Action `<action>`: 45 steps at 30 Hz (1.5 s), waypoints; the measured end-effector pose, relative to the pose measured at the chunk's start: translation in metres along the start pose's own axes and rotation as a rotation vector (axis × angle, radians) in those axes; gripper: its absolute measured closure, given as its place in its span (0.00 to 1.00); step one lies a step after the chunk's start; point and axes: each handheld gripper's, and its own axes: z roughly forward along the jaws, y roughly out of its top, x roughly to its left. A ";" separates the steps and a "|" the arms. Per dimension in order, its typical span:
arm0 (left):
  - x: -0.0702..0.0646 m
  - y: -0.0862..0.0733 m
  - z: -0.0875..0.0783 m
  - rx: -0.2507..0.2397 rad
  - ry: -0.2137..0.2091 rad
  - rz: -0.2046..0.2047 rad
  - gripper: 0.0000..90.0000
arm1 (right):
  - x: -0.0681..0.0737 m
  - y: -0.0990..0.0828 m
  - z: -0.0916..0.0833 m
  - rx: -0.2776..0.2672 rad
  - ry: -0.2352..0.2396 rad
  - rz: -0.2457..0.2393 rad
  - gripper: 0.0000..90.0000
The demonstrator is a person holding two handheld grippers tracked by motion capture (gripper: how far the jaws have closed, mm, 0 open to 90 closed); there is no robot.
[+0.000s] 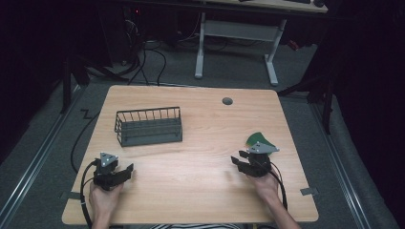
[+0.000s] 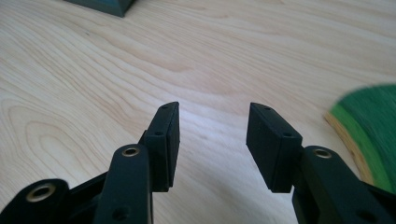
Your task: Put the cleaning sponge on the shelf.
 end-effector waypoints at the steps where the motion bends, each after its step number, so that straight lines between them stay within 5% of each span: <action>1: 0.001 0.001 0.000 -0.002 0.003 -0.001 0.40 | 0.001 0.005 0.002 0.001 0.011 -0.002 0.61; 12: 0.016 0.020 -0.005 -0.020 0.013 -0.028 0.44 | 0.013 0.045 0.024 -0.010 0.080 -0.026 0.63; 24: 0.035 0.043 0.001 -0.030 0.050 -0.043 0.48 | 0.043 0.087 0.074 0.032 0.168 -0.068 0.69; 30: 0.036 0.052 0.011 -0.014 0.058 -0.023 0.50 | 0.054 0.097 0.095 0.042 0.155 -0.073 0.67; 35: 0.043 0.053 0.022 -0.034 0.043 -0.073 0.53 | 0.062 0.100 0.110 0.051 0.131 -0.073 0.67; 45: 0.043 0.053 0.033 -0.041 0.048 -0.060 0.58 | 0.074 0.102 0.134 0.068 0.107 -0.055 0.68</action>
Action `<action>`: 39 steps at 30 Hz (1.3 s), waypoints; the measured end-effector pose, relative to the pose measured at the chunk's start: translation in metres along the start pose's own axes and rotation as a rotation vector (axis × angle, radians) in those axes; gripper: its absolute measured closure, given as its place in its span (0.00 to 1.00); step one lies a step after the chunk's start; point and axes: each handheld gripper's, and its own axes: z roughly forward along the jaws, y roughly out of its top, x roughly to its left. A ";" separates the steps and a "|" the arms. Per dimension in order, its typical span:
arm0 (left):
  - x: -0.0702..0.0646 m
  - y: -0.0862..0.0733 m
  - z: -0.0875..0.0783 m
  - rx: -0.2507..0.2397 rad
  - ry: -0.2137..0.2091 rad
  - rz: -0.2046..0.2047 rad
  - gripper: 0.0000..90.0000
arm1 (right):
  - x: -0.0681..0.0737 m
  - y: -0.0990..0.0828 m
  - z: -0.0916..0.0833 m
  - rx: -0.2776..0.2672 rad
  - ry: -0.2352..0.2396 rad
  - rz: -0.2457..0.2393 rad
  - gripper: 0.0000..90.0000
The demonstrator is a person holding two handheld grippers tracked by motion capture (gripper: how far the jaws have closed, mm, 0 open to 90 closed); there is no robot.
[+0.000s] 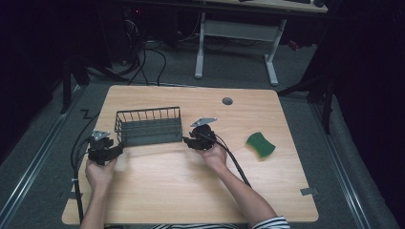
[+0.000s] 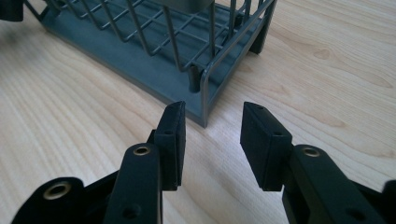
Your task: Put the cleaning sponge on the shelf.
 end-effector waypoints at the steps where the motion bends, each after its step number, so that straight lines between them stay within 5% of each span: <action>1: 0.000 0.000 0.001 -0.003 0.002 -0.001 0.60 | 0.001 0.002 0.004 0.002 -0.004 0.002 0.68; 7: -0.004 0.009 0.003 0.011 -0.012 0.026 0.65 | 0.006 0.007 0.014 0.011 -0.020 -0.003 0.70; 11: -0.003 0.010 0.006 0.009 -0.026 0.002 0.69 | 0.008 0.010 0.019 0.017 -0.039 -0.007 0.75; 19: -0.005 0.009 0.008 0.010 -0.031 0.015 0.77 | 0.008 0.012 0.022 0.025 -0.039 -0.009 0.87; 31: -0.011 0.007 0.002 0.038 -0.046 0.072 0.80 | 0.005 0.009 0.021 0.043 -0.033 -0.032 0.96; 32: -0.013 0.007 0.001 0.046 -0.040 0.082 0.87 | 0.004 0.008 0.019 0.047 -0.034 -0.030 0.96; 39: -0.019 0.001 -0.007 0.052 -0.090 0.097 0.94 | -0.003 -0.001 0.008 0.047 -0.016 -0.039 0.96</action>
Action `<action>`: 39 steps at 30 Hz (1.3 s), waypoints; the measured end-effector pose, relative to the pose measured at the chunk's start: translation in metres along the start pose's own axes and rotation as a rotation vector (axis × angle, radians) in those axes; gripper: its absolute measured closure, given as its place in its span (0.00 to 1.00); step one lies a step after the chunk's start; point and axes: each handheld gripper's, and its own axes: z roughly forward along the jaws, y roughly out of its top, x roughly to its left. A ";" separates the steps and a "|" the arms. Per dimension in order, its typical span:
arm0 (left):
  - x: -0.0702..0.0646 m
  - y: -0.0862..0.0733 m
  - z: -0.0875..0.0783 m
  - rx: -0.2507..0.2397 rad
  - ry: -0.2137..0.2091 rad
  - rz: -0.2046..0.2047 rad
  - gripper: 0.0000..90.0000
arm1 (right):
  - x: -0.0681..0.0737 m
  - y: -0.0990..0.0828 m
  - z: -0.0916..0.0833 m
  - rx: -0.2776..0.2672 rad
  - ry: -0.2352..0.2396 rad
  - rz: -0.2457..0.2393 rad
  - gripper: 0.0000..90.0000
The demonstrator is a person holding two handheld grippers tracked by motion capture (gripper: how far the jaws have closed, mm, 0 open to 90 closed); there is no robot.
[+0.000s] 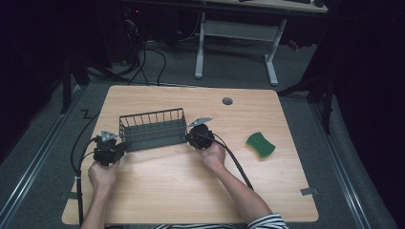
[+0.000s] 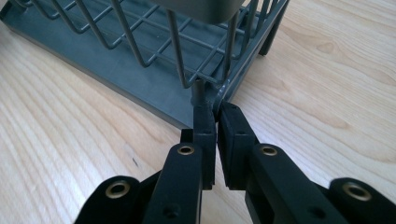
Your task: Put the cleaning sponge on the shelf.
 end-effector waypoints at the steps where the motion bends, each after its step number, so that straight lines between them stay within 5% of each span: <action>1: -0.001 -0.001 -0.001 0.001 -0.005 0.002 0.95 | -0.001 -0.001 -0.001 0.000 0.002 -0.002 0.96; 16: -0.038 -0.019 -0.021 0.019 -0.085 0.047 0.95 | -0.011 -0.028 -0.028 0.000 0.025 -0.005 0.96; 31: -0.090 -0.032 -0.029 0.018 -0.129 0.121 0.95 | -0.024 -0.060 -0.061 -0.001 -0.006 -0.002 0.96; 39: -0.108 -0.038 -0.032 -0.009 -0.155 0.145 0.95 | -0.027 -0.076 -0.079 0.007 -0.031 -0.019 0.96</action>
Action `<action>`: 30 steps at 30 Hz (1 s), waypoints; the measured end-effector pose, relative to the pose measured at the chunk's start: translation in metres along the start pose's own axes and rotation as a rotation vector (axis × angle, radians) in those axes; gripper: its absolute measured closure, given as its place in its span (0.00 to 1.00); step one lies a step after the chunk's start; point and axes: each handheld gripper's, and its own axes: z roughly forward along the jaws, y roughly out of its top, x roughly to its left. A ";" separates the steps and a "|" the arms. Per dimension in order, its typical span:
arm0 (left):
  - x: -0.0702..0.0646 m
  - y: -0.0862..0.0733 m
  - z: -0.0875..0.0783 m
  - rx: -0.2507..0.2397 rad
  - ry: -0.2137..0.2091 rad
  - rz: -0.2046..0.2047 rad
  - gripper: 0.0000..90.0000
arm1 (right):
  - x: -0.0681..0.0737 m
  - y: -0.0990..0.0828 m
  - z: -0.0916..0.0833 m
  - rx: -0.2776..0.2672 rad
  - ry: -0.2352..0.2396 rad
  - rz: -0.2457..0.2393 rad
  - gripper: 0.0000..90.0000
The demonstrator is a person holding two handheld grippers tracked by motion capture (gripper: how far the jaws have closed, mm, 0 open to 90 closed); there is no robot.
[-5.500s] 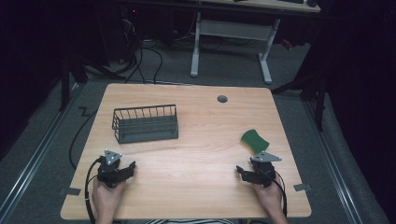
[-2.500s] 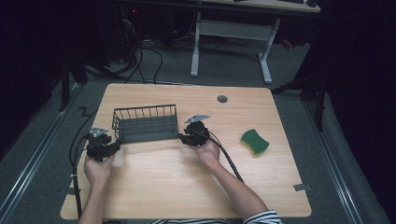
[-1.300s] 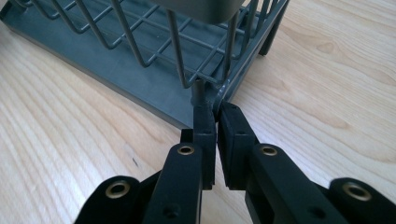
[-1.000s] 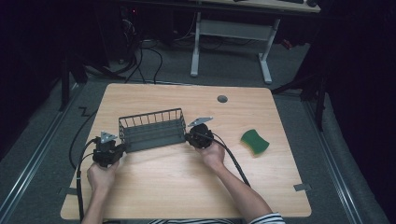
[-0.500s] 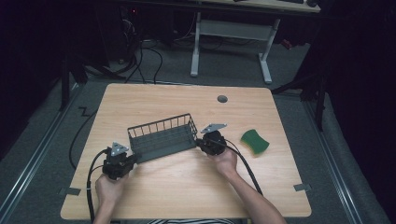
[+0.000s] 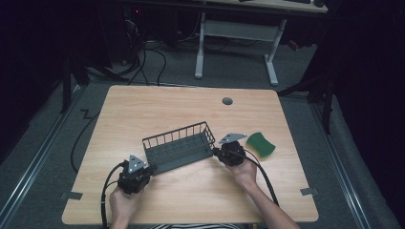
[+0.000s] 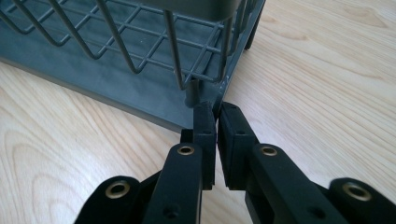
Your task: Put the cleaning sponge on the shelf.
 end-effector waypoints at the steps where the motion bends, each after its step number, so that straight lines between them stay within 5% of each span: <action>1: -0.002 0.000 0.000 0.000 -0.006 -0.002 0.95 | 0.000 0.000 0.000 0.000 0.000 0.000 0.96; 16: -0.007 -0.001 0.003 0.001 -0.016 0.006 0.92 | -0.006 -0.017 -0.009 -0.020 0.003 0.030 0.93; 25: -0.001 -0.007 -0.003 -0.027 0.001 -0.023 0.60 | -0.014 -0.023 -0.017 -0.046 0.000 0.077 0.65; 30: 0.004 -0.012 -0.010 -0.041 0.012 -0.027 0.50 | -0.018 -0.028 -0.026 -0.067 -0.017 0.093 0.58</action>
